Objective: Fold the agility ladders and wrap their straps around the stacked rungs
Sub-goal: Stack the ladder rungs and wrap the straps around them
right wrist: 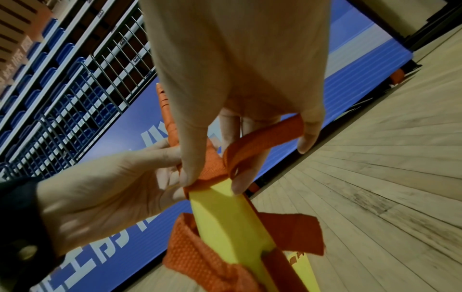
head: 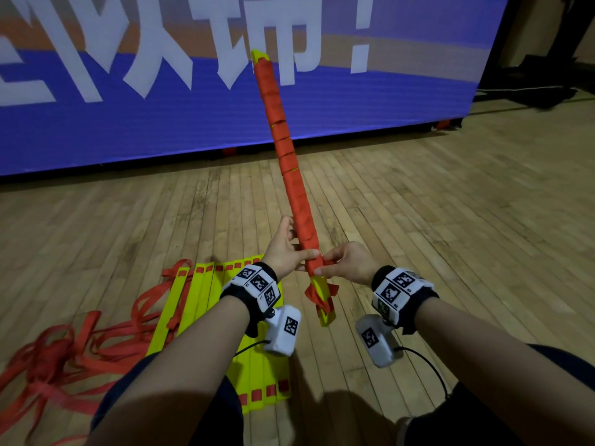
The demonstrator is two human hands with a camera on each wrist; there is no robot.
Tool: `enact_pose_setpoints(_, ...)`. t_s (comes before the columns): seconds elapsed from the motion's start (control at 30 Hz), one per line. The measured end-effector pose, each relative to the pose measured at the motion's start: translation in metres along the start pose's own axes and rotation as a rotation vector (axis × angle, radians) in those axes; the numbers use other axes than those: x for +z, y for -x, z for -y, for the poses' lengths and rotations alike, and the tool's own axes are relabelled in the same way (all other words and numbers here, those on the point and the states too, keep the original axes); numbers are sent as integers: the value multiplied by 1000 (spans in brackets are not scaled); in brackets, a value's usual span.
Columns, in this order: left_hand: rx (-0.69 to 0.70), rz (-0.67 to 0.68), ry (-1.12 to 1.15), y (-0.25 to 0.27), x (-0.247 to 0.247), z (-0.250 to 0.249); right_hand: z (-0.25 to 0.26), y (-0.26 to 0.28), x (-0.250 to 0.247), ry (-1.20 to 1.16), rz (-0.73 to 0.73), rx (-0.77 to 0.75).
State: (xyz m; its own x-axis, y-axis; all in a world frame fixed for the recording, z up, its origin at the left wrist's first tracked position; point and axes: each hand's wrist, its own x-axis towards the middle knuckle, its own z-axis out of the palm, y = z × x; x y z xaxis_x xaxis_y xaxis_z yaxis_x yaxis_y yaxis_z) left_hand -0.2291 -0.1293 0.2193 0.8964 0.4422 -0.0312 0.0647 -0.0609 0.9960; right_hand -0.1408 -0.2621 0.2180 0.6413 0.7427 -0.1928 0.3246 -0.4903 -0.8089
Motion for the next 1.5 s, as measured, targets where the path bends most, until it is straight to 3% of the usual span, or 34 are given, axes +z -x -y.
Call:
enact_pose_setpoints(0.23, 7, 20, 19, -1, 1, 0, 0, 0, 2, 81, -40, -22)
enact_pose_setpoints(0.53, -34, 111, 94, -1, -4, -1, -6, 1, -4, -7, 51, -30)
enact_pose_setpoints(0.77, -41, 66, 66, -4, -1, 2, -7, 0, -12, -136, 122, 40)
enact_pose_setpoints(1.07, -17, 24, 10, -3, -3, 7, -2, -1, -7, -203, 88, 100)
enact_pose_setpoints(1.27, -17, -38, -9, -8, -4, 13, -7, -2, -10, -70, 121, 7)
enact_pose_setpoints(1.5, -14, -132, -28, -12, -6, 15, -8, -1, -7, 24, 57, -52)
